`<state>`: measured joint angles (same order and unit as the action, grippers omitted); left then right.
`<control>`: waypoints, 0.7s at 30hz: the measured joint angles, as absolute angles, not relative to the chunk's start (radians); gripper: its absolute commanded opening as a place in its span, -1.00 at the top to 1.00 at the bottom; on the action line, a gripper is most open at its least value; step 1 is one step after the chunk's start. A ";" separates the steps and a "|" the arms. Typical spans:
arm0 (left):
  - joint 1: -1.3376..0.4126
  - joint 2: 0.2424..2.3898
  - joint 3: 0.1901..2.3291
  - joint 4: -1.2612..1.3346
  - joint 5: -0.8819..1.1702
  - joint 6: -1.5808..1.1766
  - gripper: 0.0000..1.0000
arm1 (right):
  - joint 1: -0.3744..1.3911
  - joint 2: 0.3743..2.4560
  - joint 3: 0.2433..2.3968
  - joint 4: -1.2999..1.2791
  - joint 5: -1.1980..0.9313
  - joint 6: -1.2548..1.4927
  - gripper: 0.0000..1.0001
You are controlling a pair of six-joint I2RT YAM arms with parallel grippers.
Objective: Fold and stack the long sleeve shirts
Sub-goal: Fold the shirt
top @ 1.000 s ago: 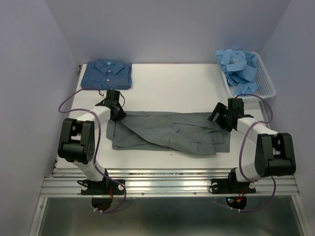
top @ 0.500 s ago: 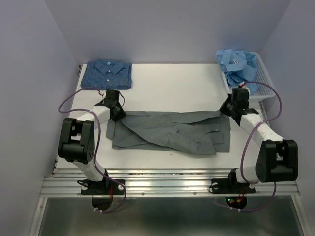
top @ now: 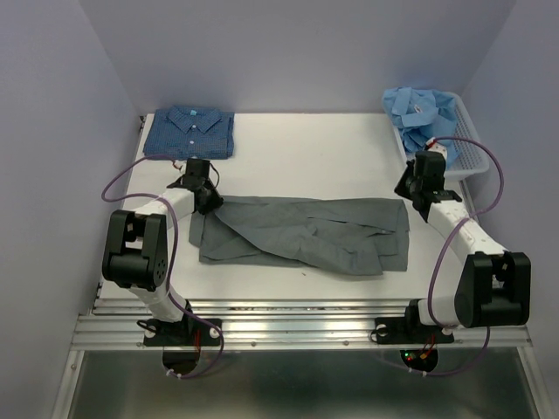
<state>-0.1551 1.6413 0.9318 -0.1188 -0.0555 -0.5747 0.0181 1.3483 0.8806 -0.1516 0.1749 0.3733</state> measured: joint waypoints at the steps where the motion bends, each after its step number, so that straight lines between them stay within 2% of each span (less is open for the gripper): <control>1: -0.155 1.641 0.932 -0.118 -0.053 -0.575 0.13 | 0.018 1.349 0.878 -0.153 0.169 0.368 0.37; 2: -0.154 1.641 0.932 -0.117 -0.051 -0.576 -0.01 | 0.018 1.349 0.873 -0.153 0.128 0.355 0.29; 4: -0.153 1.641 0.932 -0.115 -0.042 -0.578 -0.15 | 0.016 1.349 0.866 -0.156 0.047 0.328 0.23; 6: -0.153 1.641 0.932 -0.116 -0.035 -0.579 -0.28 | 0.014 1.348 0.858 -0.155 -0.043 0.308 -0.03; 7: -0.153 1.641 0.932 -0.116 -0.033 -0.580 -0.37 | 0.014 1.343 0.848 -0.150 -0.089 0.299 -0.41; 8: -0.153 1.641 0.932 -0.117 -0.032 -0.580 -0.39 | 0.015 1.331 0.833 -0.149 -0.138 0.290 -0.61; 9: -0.153 1.641 0.932 -0.117 -0.032 -0.583 -0.40 | 0.021 1.304 0.808 -0.158 -0.187 0.278 -0.68; 10: -0.153 1.641 0.932 -0.121 -0.033 -0.582 -0.40 | 0.025 1.282 0.795 -0.174 -0.210 0.279 -0.95; 16: -0.153 1.631 0.927 -0.153 -0.045 -0.589 -0.41 | 0.047 1.031 0.731 -0.371 -0.217 0.383 -1.00; 20: -0.153 1.583 0.924 -0.184 -0.062 -0.593 -0.42 | 0.075 0.936 0.674 -0.524 -0.202 0.462 -1.00; 21: -0.153 1.565 0.925 -0.192 -0.069 -0.594 -0.62 | 0.100 0.920 0.658 -0.577 -0.198 0.492 -1.00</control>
<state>-0.1528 1.5646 0.9245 -0.1917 -0.0689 -0.5938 0.0998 0.9203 0.6579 -0.5774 -0.1978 0.4923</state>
